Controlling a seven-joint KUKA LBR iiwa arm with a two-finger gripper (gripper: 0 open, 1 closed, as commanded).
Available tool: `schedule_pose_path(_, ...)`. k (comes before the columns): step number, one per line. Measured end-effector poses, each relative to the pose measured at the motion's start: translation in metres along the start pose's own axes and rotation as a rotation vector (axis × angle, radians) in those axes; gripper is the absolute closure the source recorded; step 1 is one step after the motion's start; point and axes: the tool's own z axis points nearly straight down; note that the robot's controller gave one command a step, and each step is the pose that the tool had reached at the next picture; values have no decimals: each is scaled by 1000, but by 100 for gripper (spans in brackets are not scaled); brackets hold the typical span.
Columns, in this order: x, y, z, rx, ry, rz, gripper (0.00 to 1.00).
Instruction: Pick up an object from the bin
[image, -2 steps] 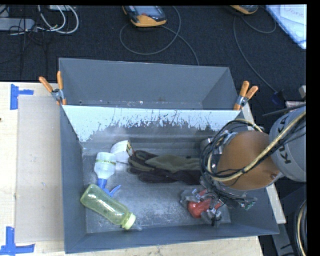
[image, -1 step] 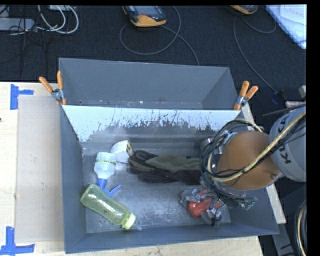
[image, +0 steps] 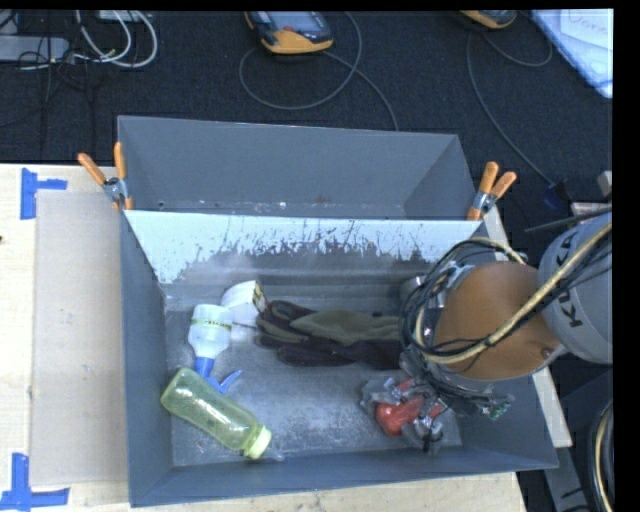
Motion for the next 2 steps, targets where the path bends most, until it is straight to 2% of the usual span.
schedule_pose_path(2, 0, 0, 0, 0, 0, -3, 100)
